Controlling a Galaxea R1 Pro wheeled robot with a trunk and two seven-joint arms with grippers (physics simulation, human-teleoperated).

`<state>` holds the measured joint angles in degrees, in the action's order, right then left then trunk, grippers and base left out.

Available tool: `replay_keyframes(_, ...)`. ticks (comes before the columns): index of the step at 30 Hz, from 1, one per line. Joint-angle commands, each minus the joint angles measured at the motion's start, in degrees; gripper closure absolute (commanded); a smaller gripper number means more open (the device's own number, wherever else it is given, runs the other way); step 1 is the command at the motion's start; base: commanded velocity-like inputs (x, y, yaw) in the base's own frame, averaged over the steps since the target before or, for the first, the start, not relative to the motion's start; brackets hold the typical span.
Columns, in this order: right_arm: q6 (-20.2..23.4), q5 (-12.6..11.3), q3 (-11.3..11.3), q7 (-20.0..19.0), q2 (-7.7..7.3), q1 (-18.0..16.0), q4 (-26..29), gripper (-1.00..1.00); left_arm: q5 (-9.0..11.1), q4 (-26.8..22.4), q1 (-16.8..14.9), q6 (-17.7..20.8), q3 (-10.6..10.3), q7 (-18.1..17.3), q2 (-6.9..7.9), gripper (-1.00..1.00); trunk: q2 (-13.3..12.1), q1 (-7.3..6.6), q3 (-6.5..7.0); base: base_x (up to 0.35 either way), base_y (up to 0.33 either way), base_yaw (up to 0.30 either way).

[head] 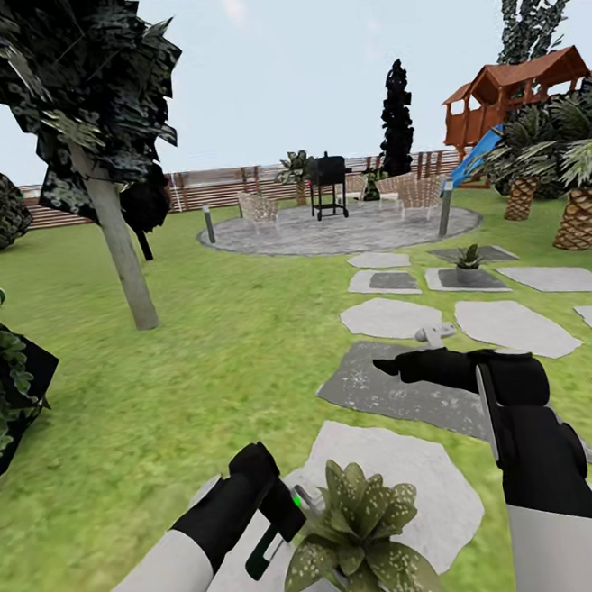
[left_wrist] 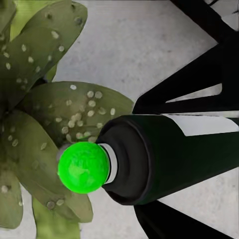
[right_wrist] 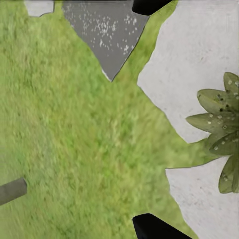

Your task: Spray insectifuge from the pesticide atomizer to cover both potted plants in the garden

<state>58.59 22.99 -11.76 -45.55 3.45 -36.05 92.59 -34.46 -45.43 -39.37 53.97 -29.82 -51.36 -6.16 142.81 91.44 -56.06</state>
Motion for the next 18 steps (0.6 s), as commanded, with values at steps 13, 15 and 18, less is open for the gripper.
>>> replay_keyframes(13, 0.2, 0.6, -0.1, -0.6, 0.11, -0.1, 0.0, -1.0, -0.6, 0.6, 0.5, 0.2, 0.5, -0.4, 1.13, 1.0, 0.0, 0.02, -0.06, 0.019, 0.171, -0.131)
replay_keyframes(15, 0.2, 0.6, -0.1, -0.6, 0.16, -0.1, 0.0, -1.0, -0.6, 0.7, 0.6, 0.3, 0.5, -0.2, 1.1, 1.0, 0.0, 0.02, -0.06, -0.164, 0.247, -0.274)
replay_keyframes(18, 0.3, 0.6, -0.1, -0.6, 0.13, -0.2, 0.0, -1.0, -0.6, 1.8, 0.5, 0.3, 0.5, -0.3, 1.07, 1.0, 0.0, 0.02, -0.06, -0.222, 0.218, -0.277)
